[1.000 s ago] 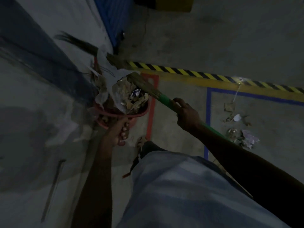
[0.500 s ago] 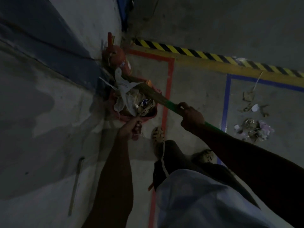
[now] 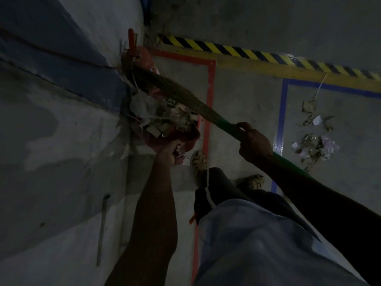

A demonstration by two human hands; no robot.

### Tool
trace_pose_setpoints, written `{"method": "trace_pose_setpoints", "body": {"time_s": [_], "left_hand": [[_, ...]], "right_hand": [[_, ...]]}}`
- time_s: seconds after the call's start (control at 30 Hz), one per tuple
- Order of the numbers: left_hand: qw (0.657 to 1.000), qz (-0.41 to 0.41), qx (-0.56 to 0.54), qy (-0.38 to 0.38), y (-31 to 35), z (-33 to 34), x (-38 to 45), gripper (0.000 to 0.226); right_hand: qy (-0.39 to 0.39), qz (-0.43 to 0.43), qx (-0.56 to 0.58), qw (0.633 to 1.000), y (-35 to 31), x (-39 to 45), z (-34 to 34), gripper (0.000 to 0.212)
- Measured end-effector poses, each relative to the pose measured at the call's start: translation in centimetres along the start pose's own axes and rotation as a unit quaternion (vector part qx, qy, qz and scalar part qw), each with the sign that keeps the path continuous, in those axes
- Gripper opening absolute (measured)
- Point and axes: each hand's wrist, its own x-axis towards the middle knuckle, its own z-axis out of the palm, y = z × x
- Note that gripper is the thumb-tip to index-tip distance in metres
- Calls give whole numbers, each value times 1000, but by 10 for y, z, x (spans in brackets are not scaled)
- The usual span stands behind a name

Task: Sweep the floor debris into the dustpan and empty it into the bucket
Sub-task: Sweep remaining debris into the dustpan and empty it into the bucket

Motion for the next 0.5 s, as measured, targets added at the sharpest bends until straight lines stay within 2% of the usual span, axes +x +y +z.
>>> {"method": "trace_pose_setpoints", "body": {"time_s": [0.07,0.2,0.5], "left_hand": [[1000,0,-12,-8,-5,2,-2,62],[997,-14,-69,-24,-20,7,-10,44],[993,11,-110,-33,-46,13,-33,36]], "right_hand": [[-1,15,19,1000,5,-4,-1,69],[8,20,18,1000,19,-10,1,68],[13,29,-6,999,49,-26,-1,66]]}}
